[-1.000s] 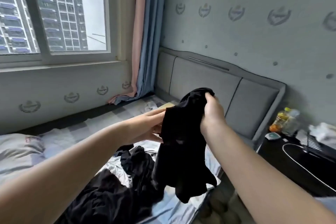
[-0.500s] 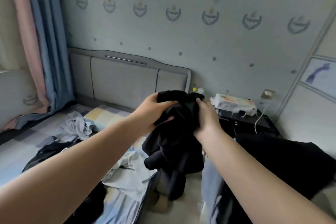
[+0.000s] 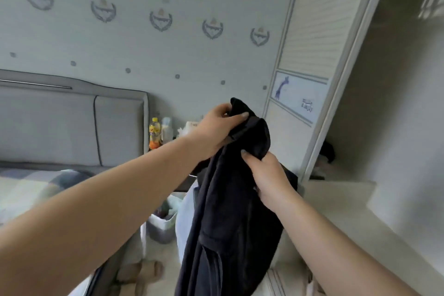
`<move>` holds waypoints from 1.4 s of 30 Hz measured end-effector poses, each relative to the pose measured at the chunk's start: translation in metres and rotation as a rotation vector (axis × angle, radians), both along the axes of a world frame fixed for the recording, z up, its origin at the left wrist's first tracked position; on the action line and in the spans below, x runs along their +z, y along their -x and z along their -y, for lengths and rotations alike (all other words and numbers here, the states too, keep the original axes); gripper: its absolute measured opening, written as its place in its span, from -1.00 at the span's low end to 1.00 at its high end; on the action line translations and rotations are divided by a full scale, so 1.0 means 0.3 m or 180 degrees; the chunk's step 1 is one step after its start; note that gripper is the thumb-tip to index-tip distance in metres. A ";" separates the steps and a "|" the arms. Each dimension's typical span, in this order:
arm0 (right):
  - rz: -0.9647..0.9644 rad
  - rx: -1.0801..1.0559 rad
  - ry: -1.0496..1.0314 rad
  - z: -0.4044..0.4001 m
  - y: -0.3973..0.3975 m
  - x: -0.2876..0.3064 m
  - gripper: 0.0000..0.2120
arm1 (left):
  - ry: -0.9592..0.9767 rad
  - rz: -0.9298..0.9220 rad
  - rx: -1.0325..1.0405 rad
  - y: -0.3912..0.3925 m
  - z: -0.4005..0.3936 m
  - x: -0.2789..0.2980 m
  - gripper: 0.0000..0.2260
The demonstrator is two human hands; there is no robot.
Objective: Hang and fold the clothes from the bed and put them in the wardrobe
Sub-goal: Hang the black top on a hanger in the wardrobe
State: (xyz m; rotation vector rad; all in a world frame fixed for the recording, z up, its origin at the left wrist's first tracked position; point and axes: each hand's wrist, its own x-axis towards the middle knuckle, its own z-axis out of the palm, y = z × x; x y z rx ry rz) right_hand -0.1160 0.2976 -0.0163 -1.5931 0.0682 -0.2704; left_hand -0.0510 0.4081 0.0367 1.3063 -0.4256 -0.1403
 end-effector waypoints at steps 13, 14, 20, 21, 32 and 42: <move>0.0687 -0.1412 -0.1960 0.561 0.061 0.201 -0.79 | -0.0436 0.1039 -0.1221 0.074 0.471 -0.186 -0.48; 0.0734 -0.1453 -0.1986 0.594 0.059 0.210 -0.79 | -0.0547 0.1349 -0.1338 0.067 0.504 -0.194 -0.31; 0.0995 -0.1698 -0.2016 0.757 0.031 0.269 -0.82 | -0.1235 0.3036 -0.1200 -0.024 0.697 -0.183 -0.07; 0.1024 -0.1781 -0.1946 0.793 0.018 0.278 -0.81 | -0.1270 0.3225 -0.1150 -0.060 0.736 -0.171 -0.09; 0.0910 -0.2282 -0.1245 1.117 -0.215 0.399 -0.83 | -0.0481 0.2600 -0.1988 -0.364 1.139 0.138 -0.94; 0.0429 -0.2339 0.1071 1.277 -0.285 0.359 -0.78 | 0.0117 0.0669 -0.2420 -0.494 1.504 0.211 -0.87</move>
